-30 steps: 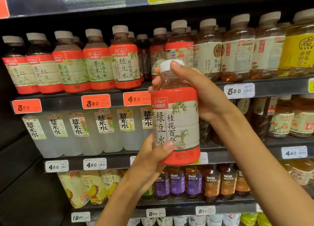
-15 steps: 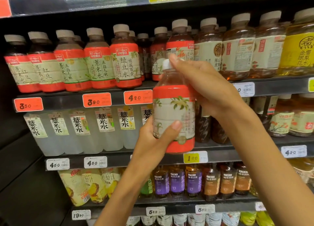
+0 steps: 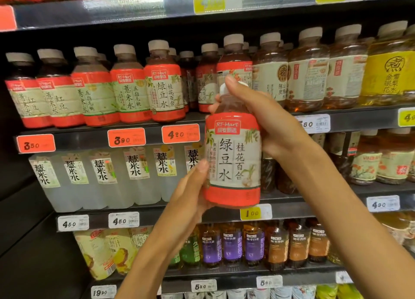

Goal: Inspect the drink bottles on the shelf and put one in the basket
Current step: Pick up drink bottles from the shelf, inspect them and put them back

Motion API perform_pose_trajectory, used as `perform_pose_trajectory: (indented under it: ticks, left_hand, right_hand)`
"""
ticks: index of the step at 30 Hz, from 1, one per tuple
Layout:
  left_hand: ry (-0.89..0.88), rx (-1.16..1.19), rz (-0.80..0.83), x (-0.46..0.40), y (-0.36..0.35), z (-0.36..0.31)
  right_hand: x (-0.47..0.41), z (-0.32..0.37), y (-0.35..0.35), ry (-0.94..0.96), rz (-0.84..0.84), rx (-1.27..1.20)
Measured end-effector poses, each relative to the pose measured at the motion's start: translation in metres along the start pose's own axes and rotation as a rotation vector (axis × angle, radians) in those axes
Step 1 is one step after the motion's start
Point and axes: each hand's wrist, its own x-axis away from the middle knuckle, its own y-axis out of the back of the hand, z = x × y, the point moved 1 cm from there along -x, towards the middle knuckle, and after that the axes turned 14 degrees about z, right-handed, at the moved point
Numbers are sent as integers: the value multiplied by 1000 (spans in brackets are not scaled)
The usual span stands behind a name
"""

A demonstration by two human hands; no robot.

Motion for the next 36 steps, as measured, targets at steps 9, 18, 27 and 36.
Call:
perform_pose_trajectory:
  ticks: [9, 18, 27, 36]
  left_hand:
    - [-151, -306, -185, -19, -4, -7]
    - [-262, -502, -367, -60, 25, -41]
    - [-276, -704, -560, -96, 46, -39]
    - [-315, -986, -799, -107, 56, -24]
  right_hand:
    - [-9, 12, -6, 169, -59, 199]
    - [-39, 25, -5, 201, -225, 355]
    - [-82, 28, 4, 247, -296, 378]
    - [-101, 11, 11, 362, -282, 495]
